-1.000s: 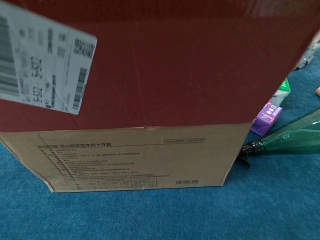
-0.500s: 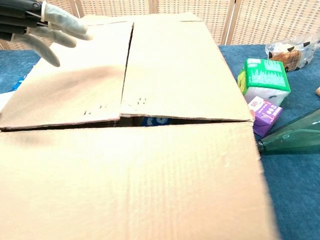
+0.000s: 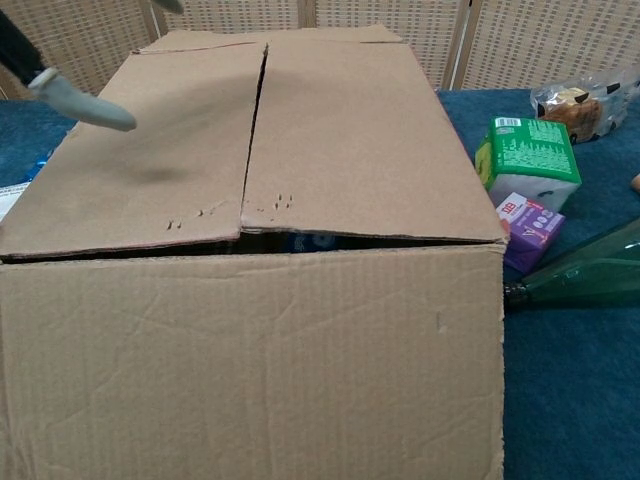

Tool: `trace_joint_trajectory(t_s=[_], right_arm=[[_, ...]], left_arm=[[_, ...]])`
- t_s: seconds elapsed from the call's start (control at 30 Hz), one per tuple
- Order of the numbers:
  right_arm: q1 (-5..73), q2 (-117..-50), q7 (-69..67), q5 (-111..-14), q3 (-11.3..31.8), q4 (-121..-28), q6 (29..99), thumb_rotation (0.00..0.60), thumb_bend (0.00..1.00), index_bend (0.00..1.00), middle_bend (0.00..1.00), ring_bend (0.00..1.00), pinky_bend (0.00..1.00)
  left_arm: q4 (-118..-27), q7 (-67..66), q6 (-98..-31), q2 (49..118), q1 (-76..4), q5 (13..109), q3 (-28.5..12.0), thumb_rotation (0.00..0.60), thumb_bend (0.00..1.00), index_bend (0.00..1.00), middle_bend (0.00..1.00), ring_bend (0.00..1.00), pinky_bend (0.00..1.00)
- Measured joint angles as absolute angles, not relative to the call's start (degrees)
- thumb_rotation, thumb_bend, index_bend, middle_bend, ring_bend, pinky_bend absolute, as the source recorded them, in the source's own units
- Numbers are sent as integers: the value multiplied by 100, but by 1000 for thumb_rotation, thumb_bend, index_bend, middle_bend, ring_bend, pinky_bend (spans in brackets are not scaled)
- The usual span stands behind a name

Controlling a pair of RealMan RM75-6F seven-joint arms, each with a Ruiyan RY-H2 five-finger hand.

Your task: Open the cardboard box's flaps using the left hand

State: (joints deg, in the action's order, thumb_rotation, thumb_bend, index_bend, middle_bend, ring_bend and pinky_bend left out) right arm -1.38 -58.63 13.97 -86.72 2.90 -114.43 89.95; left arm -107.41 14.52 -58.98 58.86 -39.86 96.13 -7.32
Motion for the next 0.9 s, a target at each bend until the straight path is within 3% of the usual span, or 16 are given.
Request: trace_joint_trajectory(t_s=[0.27,0.9], right_arm=[[-128,-5828,1334,-8652,289,-11452,8962,600,0,0,0,0,0],[-126,-5667,1006,-8553,336,-11476,8946,600,0,0,0,0,0]], left_arm=[[-10374,530,-5713,6711,-4314,8987,-1036,600,0,0,0,0,131],[-9820,-871,-5326,7468,-4872,8491,-1120,600,0,0,0,0,136]])
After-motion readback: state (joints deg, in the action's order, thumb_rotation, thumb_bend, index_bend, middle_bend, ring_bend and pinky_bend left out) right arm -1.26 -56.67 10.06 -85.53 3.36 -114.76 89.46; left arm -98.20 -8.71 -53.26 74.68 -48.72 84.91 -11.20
